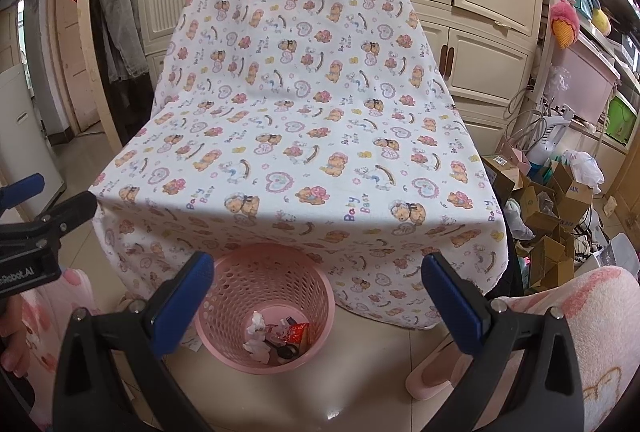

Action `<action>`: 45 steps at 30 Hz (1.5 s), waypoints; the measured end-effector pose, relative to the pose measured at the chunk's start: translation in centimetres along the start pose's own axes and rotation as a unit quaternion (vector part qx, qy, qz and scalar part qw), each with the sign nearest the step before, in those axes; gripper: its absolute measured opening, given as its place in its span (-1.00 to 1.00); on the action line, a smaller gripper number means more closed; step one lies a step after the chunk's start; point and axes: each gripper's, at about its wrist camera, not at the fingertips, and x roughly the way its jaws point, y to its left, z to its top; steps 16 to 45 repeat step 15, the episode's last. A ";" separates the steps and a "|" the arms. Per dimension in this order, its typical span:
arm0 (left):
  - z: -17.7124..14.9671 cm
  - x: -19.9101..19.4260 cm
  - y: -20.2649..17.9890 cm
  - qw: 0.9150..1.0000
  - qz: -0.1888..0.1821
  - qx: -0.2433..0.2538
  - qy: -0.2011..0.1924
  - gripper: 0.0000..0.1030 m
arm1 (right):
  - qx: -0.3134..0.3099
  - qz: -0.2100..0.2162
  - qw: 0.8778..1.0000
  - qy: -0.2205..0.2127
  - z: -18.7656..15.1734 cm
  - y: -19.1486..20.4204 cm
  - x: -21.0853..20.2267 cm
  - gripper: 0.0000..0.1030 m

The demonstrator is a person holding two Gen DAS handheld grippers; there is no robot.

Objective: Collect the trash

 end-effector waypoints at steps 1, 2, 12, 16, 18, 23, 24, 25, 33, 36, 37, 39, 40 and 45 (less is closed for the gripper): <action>0.0 0.0 0.1 1.000 -0.003 -0.002 0.002 0.98 | 0.000 0.000 1.000 0.000 0.0 0.0 0.0 1.00; 0.0 0.0 0.0 1.000 -0.004 -0.004 0.003 0.98 | 0.000 0.000 1.000 0.000 0.0 0.0 0.0 1.00; 0.0 -0.3 0.0 1.000 -0.007 -0.007 0.005 0.98 | 0.000 -0.001 1.000 0.000 0.0 0.0 0.0 1.00; 0.0 -0.3 -0.1 1.000 -0.008 -0.006 0.003 0.98 | -0.001 -0.001 1.000 0.000 0.0 0.0 0.0 1.00; 0.0 -0.3 -0.1 1.000 -0.008 -0.006 0.003 0.98 | -0.001 -0.001 1.000 0.000 0.0 0.0 0.0 1.00; 0.0 -0.3 -0.1 1.000 -0.008 -0.006 0.003 0.98 | -0.001 -0.001 1.000 0.000 0.0 0.0 0.0 1.00; 0.0 -0.3 -0.1 1.000 -0.008 -0.006 0.003 0.98 | -0.001 -0.001 1.000 0.000 0.0 0.0 0.0 1.00; 0.0 -0.3 -0.1 1.000 -0.008 -0.006 0.003 0.98 | -0.001 -0.001 1.000 0.000 0.0 0.0 0.0 1.00; 0.0 -0.3 -0.1 1.000 -0.008 -0.006 0.003 0.98 | -0.001 -0.001 1.000 0.000 0.0 0.0 0.0 1.00; 0.0 -0.3 -0.1 1.000 -0.008 -0.006 0.003 0.98 | -0.001 -0.001 1.000 0.000 0.0 0.0 0.0 1.00; 0.0 -0.3 -0.1 1.000 -0.008 -0.006 0.003 0.98 | -0.001 -0.001 1.000 0.000 0.0 0.0 0.0 1.00; 0.0 -0.3 -0.1 1.000 -0.008 -0.006 0.003 0.98 | -0.001 -0.001 1.000 0.000 0.0 0.0 0.0 1.00; 0.0 -0.3 -0.1 1.000 -0.008 -0.006 0.003 0.98 | -0.001 -0.001 1.000 0.000 0.0 0.0 0.0 1.00; 0.0 -0.3 -0.1 1.000 -0.008 -0.006 0.003 0.98 | -0.001 -0.001 1.000 0.000 0.0 0.0 0.0 1.00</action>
